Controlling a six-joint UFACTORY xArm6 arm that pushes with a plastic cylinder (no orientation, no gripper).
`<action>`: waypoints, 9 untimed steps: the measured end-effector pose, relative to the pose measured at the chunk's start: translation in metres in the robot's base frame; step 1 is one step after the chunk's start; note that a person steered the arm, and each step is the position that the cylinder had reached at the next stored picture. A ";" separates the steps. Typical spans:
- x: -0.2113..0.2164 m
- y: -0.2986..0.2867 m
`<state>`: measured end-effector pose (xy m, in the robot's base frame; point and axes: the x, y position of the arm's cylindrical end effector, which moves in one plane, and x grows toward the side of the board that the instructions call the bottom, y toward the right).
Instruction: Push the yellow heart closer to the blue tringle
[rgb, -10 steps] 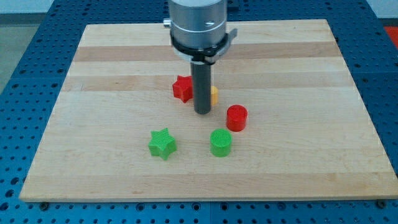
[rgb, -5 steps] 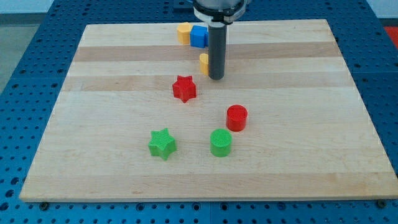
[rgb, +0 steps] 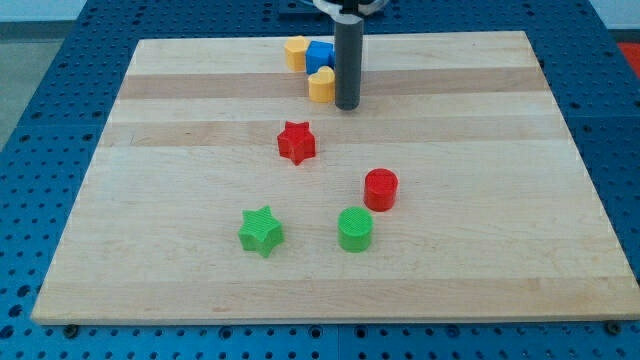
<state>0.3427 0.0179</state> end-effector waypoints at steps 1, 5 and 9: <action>0.001 -0.021; -0.036 -0.048; 0.003 -0.049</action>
<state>0.3461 -0.0306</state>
